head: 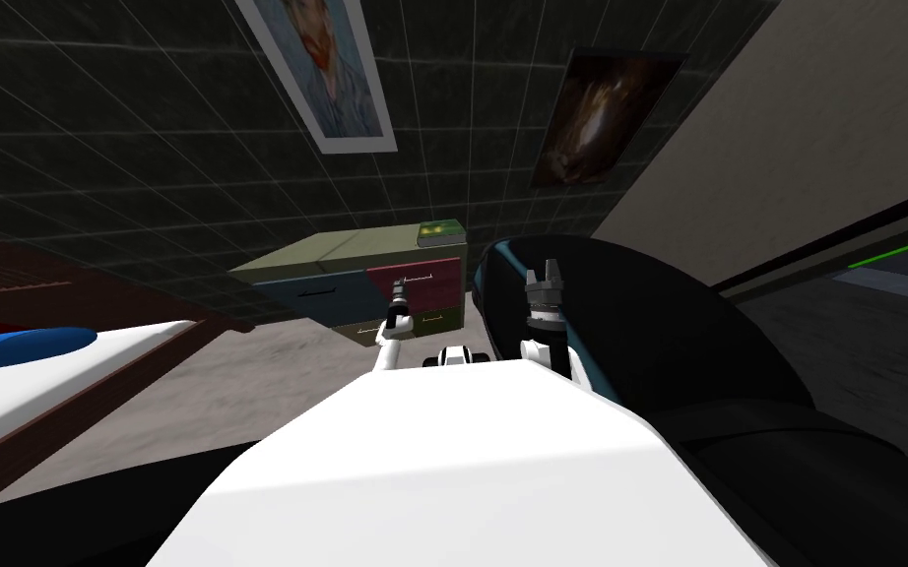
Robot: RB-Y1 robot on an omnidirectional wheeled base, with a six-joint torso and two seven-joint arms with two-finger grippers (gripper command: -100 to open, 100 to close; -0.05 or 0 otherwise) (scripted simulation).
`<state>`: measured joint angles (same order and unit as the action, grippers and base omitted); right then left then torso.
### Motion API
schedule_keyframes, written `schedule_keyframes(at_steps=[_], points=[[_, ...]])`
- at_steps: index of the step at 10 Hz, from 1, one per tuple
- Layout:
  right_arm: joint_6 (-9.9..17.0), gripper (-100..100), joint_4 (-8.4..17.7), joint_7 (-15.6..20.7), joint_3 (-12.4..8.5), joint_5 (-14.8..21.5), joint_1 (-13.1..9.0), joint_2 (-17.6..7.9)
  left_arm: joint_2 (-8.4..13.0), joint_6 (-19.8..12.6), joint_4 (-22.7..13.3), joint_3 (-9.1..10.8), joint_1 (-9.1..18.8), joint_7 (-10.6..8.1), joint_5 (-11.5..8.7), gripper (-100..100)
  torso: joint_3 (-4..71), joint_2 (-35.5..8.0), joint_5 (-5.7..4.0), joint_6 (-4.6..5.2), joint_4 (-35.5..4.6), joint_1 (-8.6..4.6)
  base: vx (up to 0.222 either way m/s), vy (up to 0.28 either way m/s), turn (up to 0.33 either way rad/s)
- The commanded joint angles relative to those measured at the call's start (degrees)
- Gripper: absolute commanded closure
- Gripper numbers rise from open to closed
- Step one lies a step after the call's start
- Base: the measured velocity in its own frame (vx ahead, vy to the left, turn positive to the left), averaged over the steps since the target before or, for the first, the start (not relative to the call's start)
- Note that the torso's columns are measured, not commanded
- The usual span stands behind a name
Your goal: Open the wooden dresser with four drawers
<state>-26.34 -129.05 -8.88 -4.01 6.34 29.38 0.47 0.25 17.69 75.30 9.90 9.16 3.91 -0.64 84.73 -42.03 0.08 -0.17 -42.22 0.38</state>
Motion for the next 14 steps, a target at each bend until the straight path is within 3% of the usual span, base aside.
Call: schedule_keyframes(at_steps=[1,2,3,5,6,8,9,11,12,14], points=[[0.0,0,0.0,0.0,0.0,0.0,0.0,0.0,0.8,-0.6,4.4,-1.9,-4.4,-1.3,0.1,100,0.0,0.0,0.01,-0.06,0.0,-0.03,0.089,-0.022,0.042],[0.0,0,0.0,0.0,0.0,0.0,0.0,0.0,0.8,-0.6,5.2,-1.9,-5.0,-1.3,0.1,100,0.0,0.0,0.03,-0.08,0.1,-0.03,0.046,-0.01,0.005],[0.0,0,0.0,0.0,0.0,0.0,0.0,0.0,1.4,-1.1,7.4,-3.96,-7.1,-2.55,0.1,100,-0.1,-0.1,0.05,-0.03,0.1,0.01,0.067,-0.02,0.068],[0.0,0,0.0,0.0,0.0,0.0,0.0,0.0,1.4,-1.1,9.7,-3.96,-9.4,-2.55,0.1,100,0.0,0.0,0.06,-0.04,0.2,-0.05,0.059,-0.021,0.026],[0.0,0,0.0,0.0,0.0,0.0,0.0,0.0,2.0,-1.6,11.6,-6.02,-11.1,-3.81,0.2,100,-0.1,-0.1,0.05,-0.06,0.1,-0.02,0.069,-0.027,0.099],[0.0,0,0.0,0.0,0.0,0.0,0.0,0.0,2.0,-1.6,14.2,-6.02,-13.8,-3.81,0.2,100,-0.1,-0.1,0.03,0.06,0.1,-0.17,0.057,-0.017,0.022],[0.0,0,0.0,0.0,0.0,0.0,0.0,0.0,2.6,-2.0,16.4,-8.07,-15.5,-5.06,0.3,100,-0.1,-0.2,0.05,0.08,0.1,-0.16,0.076,-0.015,0.081],[0.0,0,0.0,0.0,0.0,0.0,0.0,0.0,2.6,-2.0,18.7,-8.07,-18.1,-5.06,0.3,100,-0.1,-0.1,-0.01,0.13,0.1,-0.3,0.057,-0.018,0.024],[0.0,0,0.0,0.0,0.0,0.0,0.0,0.0,3.2,-2.5,21.2,-10.13,-20.0,-6.31,0.4,100,-0.1,-0.2,0.01,0.14,0.1,-0.27,0.06,-0.025,0.114],[0.0,0,0.0,0.0,0.0,0.0,0.0,0.0,3.2,-2.5,23.2,-10.13,-22.5,-6.31,0.4,100,-0.1,-0.1,-0.01,0.29,0.1,-0.42,0.055,-0.014,0.014]])
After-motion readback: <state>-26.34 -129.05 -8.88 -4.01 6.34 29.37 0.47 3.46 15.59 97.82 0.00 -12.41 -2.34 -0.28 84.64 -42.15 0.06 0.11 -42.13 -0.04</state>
